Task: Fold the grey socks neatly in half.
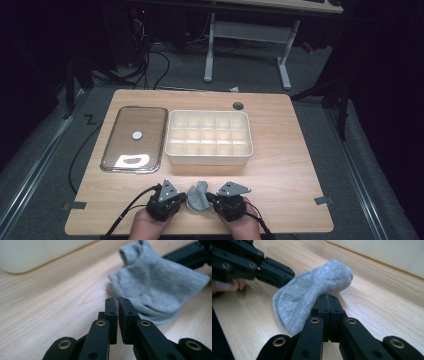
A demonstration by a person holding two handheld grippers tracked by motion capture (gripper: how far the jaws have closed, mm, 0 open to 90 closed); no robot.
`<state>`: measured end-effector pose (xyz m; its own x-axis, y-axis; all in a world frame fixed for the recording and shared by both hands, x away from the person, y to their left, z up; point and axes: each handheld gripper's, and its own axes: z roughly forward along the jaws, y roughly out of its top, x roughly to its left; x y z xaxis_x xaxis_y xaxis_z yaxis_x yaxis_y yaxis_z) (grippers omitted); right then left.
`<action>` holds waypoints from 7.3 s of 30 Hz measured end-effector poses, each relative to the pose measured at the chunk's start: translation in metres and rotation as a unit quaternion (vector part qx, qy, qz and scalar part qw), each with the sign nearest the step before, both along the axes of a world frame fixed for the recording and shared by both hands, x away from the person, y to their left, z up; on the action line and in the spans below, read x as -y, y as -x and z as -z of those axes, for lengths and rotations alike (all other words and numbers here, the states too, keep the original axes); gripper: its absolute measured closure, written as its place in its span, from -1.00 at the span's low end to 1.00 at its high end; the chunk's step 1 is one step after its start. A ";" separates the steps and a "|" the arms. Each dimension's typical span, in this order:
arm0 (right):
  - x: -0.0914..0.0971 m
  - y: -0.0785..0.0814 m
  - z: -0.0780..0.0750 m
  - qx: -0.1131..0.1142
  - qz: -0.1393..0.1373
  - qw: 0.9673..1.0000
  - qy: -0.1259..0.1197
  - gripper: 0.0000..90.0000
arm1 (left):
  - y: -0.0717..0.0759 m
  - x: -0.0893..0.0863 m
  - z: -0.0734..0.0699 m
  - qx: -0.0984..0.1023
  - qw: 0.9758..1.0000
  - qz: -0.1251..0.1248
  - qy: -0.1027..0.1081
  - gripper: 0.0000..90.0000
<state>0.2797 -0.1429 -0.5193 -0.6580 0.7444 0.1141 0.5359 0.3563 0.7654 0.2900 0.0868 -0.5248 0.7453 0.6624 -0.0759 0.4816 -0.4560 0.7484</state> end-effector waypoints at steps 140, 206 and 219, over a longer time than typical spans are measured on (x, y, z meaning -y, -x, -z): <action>0.012 0.011 -0.010 -0.011 -0.034 0.996 -0.082 0.67 | -0.036 0.044 0.006 0.037 0.997 -0.008 0.069 0.76; -0.001 -0.015 0.009 -0.096 -0.044 0.993 -0.058 0.55 | -0.009 -0.089 -0.001 0.076 0.993 -0.088 0.029 -0.34; 0.027 -0.010 -0.008 -0.036 0.003 0.998 -0.046 0.57 | -0.010 -0.090 -0.002 0.067 0.993 -0.083 0.046 -0.36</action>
